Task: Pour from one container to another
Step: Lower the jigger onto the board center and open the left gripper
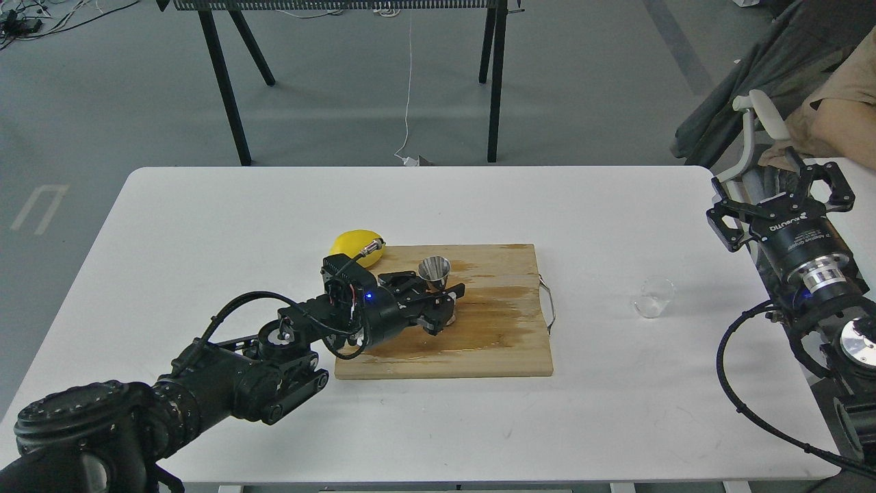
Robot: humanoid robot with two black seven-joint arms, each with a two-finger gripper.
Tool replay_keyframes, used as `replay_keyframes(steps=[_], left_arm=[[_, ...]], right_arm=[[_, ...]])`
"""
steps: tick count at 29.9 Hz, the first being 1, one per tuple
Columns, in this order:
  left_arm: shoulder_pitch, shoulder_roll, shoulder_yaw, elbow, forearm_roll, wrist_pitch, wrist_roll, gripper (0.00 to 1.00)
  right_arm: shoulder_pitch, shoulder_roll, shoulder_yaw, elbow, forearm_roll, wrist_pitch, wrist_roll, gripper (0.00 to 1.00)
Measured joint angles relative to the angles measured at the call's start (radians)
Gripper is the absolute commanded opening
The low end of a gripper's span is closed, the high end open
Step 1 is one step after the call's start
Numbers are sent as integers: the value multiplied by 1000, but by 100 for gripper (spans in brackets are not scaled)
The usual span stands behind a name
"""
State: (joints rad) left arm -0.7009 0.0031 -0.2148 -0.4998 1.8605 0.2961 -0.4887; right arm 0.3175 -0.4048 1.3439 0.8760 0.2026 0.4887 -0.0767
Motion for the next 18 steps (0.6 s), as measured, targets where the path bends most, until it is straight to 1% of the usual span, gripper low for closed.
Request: replay_keyframes(steps=[2, 7, 18], left_arm=[[0, 0, -1, -6, -1, -2, 0, 86], [0, 5, -3, -10, -4, -8, 0, 92], [25, 63, -5, -95, -6, -13, 0, 92]], right_arm=[[0, 0, 0, 0, 0, 0, 0, 99], [1, 1, 0, 0, 0, 0, 0, 99], [0, 0, 1, 0, 0, 0, 0, 99]])
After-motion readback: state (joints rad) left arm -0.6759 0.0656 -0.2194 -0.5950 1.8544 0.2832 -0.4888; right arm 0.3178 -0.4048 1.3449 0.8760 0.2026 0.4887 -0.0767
